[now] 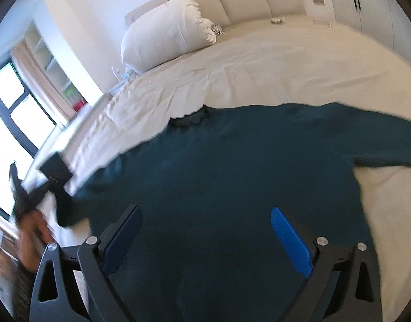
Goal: Fold small clothes
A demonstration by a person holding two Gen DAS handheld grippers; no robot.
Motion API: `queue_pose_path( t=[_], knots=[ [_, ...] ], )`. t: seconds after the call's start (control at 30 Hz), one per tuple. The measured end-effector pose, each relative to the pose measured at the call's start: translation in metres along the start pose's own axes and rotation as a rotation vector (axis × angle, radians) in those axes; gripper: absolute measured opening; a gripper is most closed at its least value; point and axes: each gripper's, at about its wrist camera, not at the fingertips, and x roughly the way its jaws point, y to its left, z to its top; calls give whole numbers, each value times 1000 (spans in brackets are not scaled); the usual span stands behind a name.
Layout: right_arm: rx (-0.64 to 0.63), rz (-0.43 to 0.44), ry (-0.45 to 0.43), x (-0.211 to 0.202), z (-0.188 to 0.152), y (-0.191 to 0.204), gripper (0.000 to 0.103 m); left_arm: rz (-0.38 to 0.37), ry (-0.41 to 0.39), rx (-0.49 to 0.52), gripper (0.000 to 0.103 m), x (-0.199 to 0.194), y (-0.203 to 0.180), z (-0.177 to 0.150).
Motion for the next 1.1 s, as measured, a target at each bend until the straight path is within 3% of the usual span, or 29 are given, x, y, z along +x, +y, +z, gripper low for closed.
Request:
queue_pose_path(
  t=[0.07, 0.17, 0.27, 0.37, 0.43, 0.5, 0.67, 0.73, 0.8, 0.83, 0.87, 0.9, 1.1],
  knots=[
    [68, 82, 41, 17, 17, -9, 97, 56, -15, 217, 7, 7, -63, -22],
    [160, 234, 139, 53, 40, -18, 90, 90, 1, 359, 7, 14, -104, -68],
    [207, 365, 225, 93, 57, -12, 87, 132, -23, 419, 7, 16, -119, -82],
    [245, 524, 368, 145, 65, 12, 87, 161, -57, 456, 7, 9, -128, -94],
    [257, 574, 438, 170, 65, 27, 87, 169, -67, 489, 7, 6, -145, -101],
    [249, 623, 508, 194, 65, 47, 87, 180, -81, 527, 7, 14, -155, -89],
    [185, 669, 624, 228, 68, 82, 87, 184, -106, 561, 7, 16, -163, -87],
    [156, 669, 648, 236, 68, 93, 79, 177, -105, 559, 8, 15, -164, -85],
    [88, 681, 692, 241, 61, 107, 51, 169, -92, 558, 8, 15, -164, -86],
    [33, 672, 711, 242, 59, 115, 43, 163, -83, 558, 8, 17, -163, -85],
    [-1, 662, 716, 240, 59, 119, 21, 159, -77, 559, 8, 17, -163, -85],
    [-39, 633, 709, 238, 54, 121, 12, 156, -71, 557, 10, 16, -163, -86],
    [5, 551, 591, 215, 79, 76, 8, 18, -66, 520, 16, -10, -155, -87]
  ],
)
